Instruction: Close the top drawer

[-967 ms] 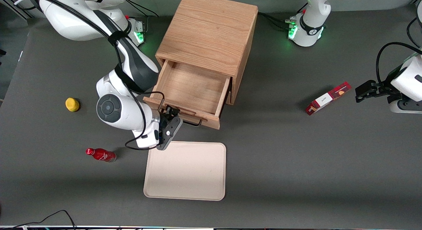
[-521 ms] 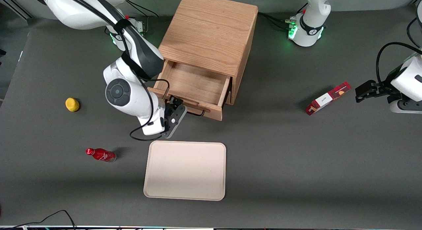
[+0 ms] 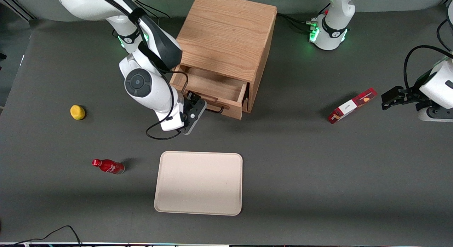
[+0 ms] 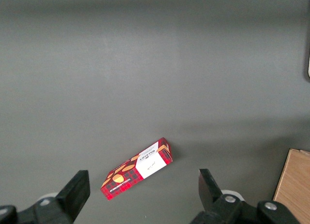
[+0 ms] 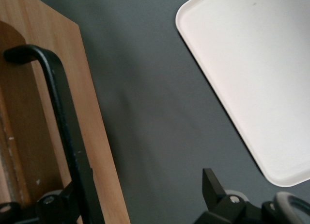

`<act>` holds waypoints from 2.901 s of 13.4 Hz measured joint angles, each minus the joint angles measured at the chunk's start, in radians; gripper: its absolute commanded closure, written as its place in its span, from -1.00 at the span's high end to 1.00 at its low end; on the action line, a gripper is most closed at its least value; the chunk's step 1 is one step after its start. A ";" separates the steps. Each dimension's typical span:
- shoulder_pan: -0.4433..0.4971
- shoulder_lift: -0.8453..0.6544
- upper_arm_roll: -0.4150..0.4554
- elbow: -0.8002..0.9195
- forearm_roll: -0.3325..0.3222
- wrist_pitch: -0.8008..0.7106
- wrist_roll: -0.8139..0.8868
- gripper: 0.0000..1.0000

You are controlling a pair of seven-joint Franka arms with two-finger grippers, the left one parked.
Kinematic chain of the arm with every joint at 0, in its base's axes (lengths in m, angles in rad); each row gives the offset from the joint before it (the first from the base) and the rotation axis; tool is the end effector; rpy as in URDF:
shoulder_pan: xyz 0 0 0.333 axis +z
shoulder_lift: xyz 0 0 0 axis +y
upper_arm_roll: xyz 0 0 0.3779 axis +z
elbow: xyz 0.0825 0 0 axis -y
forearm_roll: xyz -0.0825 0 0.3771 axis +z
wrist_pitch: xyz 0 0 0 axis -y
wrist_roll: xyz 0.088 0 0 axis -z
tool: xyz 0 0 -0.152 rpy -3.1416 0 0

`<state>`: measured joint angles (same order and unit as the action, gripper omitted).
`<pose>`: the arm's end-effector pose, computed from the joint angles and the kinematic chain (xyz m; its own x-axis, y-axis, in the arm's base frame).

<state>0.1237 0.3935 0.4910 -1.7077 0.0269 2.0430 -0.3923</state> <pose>0.5607 0.3573 0.4016 0.5744 0.8162 0.0616 0.8089 -0.5545 -0.1954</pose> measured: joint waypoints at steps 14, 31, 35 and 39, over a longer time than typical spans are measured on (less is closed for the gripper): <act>0.000 -0.056 0.087 -0.088 0.000 0.017 0.106 1.00; -0.002 -0.120 0.106 -0.082 0.050 -0.030 0.125 1.00; -0.010 -0.129 0.101 -0.009 0.080 -0.112 0.125 1.00; -0.020 -0.176 0.020 0.056 0.105 -0.148 0.126 1.00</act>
<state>0.1041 0.2175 0.5111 -1.6517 0.1314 1.8950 -0.2667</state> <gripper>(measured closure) 0.000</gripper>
